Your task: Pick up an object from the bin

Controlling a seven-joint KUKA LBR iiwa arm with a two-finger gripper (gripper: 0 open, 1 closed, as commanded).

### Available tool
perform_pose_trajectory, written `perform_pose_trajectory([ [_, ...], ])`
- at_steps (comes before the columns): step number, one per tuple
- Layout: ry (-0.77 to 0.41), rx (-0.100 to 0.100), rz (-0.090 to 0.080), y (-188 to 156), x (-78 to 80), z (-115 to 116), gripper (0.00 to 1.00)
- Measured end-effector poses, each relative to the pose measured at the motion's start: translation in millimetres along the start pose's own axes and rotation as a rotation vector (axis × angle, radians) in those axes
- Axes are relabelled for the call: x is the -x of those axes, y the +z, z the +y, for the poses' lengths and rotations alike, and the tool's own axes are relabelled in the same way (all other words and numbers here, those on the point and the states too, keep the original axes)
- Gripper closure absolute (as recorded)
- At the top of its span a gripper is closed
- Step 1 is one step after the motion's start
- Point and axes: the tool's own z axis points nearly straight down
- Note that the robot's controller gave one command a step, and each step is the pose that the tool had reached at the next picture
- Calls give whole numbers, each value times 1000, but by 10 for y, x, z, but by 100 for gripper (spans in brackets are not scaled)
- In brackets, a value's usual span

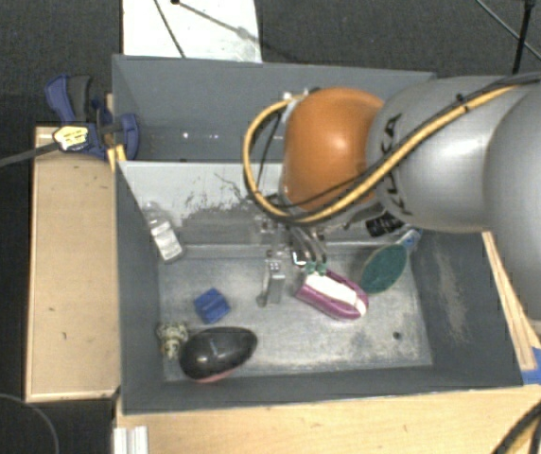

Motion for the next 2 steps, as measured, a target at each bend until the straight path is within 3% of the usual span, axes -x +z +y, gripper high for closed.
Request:
perform_pose_trajectory([
  [1, 52, 0, -2, 515, -364, 433, 0],
  [2, 304, 12, -26, 707, -471, 784, 0],
])
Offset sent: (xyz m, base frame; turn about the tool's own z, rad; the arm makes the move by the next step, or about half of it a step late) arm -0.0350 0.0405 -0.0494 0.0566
